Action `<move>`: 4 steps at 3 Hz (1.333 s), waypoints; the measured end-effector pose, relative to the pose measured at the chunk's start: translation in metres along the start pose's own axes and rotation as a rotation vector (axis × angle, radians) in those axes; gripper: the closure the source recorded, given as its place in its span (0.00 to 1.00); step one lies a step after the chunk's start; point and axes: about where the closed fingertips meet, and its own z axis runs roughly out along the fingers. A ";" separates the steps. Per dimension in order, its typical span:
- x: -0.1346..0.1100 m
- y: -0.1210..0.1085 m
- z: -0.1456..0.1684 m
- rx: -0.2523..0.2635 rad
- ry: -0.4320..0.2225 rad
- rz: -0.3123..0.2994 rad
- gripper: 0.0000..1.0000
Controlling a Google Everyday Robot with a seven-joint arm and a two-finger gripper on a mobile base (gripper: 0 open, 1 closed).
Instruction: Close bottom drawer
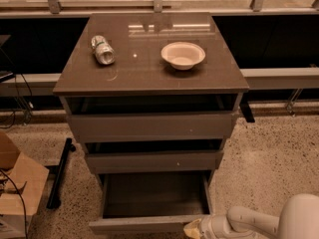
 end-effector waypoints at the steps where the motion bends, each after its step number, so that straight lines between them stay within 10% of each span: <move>1: -0.019 -0.019 0.008 0.025 -0.018 -0.022 1.00; 4: -0.052 -0.032 0.024 0.079 -0.067 -0.098 1.00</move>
Offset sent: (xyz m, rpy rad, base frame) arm 0.0504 0.0049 0.0018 -0.0140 -0.0717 -0.0066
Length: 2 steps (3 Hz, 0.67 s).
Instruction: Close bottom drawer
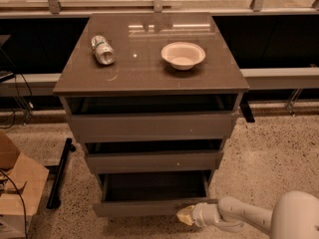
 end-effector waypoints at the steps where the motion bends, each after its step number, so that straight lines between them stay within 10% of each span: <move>1: -0.025 -0.017 0.013 0.014 -0.025 -0.048 1.00; 2: -0.045 -0.038 0.025 0.021 -0.049 -0.086 1.00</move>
Offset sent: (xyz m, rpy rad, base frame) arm 0.1261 0.0221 0.0058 0.0103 -0.1875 0.0475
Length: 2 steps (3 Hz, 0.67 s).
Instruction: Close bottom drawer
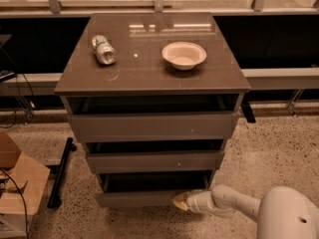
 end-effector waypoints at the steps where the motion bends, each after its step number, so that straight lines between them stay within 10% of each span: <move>1: 0.000 0.000 0.000 0.000 0.000 0.000 0.81; 2: -0.012 -0.018 0.010 0.012 -0.013 -0.025 0.59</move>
Offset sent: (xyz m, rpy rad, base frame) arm 0.0788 0.0062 -0.0037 -0.0139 -0.1043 0.0101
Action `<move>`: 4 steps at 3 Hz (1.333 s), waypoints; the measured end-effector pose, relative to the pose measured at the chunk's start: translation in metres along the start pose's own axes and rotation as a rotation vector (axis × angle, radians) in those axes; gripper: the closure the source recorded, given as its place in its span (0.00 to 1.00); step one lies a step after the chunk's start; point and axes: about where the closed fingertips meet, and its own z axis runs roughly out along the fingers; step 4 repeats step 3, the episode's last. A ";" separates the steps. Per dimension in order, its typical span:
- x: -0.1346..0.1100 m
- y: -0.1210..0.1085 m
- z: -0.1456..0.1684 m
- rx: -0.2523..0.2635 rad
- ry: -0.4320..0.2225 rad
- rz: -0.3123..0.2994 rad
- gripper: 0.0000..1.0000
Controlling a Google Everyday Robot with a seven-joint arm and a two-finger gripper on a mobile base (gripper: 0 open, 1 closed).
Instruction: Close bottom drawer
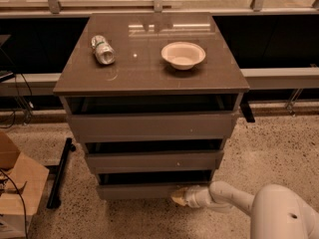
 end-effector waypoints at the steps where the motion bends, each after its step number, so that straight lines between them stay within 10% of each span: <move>1: -0.013 -0.019 0.011 0.018 -0.017 -0.027 0.34; 2: -0.019 -0.026 0.015 0.027 -0.026 -0.042 0.11; 4: -0.019 -0.024 0.017 0.023 -0.026 -0.041 0.00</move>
Offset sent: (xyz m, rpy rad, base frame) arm 0.0493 0.0040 0.0016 -0.0087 -0.0843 -0.0015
